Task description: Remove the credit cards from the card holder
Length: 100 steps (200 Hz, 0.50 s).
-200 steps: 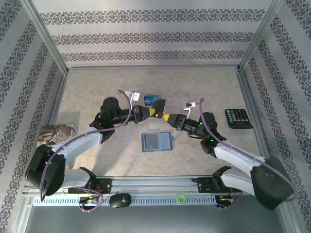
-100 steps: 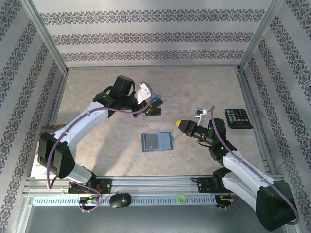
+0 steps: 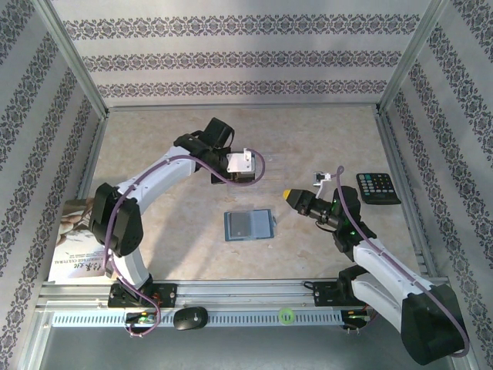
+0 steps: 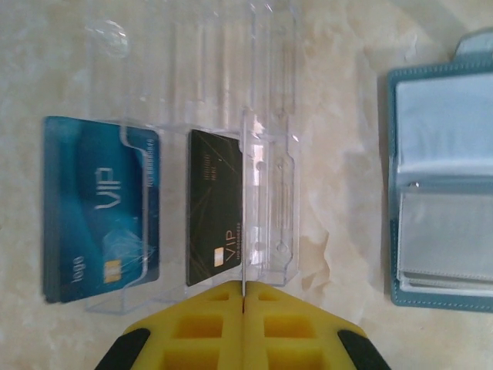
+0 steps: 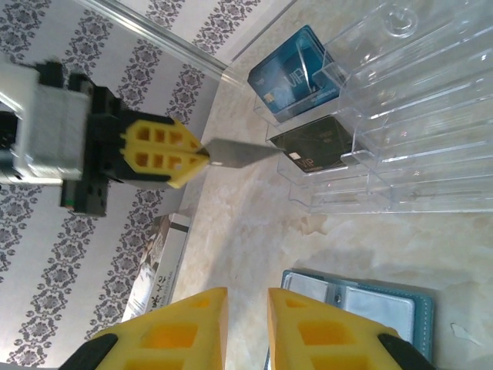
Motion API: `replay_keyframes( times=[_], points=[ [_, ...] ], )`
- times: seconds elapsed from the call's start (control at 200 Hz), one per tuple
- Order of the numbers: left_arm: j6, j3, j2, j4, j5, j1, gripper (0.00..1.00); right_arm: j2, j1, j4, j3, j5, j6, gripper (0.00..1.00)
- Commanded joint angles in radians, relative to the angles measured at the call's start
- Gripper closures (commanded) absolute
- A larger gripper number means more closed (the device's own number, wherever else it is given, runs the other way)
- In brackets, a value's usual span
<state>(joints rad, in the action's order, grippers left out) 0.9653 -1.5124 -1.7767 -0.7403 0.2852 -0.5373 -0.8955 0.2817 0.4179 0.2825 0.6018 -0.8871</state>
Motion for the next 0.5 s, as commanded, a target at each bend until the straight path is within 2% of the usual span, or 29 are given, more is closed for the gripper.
replay_keyframes(
  times=[0.0, 0.34, 0.495],
  points=[
    [0.109, -0.026, -0.018, -0.061, -0.034, -0.018, 1.00, -0.006, -0.021, 0.005, -0.002, 0.030, 0.013, 0.79],
    [0.151, -0.035, -0.079, 0.008, -0.113, -0.035, 1.00, -0.025, -0.038, 0.008, 0.002, 0.038, 0.017, 0.79],
    [0.131, -0.058, -0.100, 0.027, -0.112, -0.035, 1.00, -0.026, -0.043, 0.008, 0.000, 0.041, 0.016, 0.79]
  ],
)
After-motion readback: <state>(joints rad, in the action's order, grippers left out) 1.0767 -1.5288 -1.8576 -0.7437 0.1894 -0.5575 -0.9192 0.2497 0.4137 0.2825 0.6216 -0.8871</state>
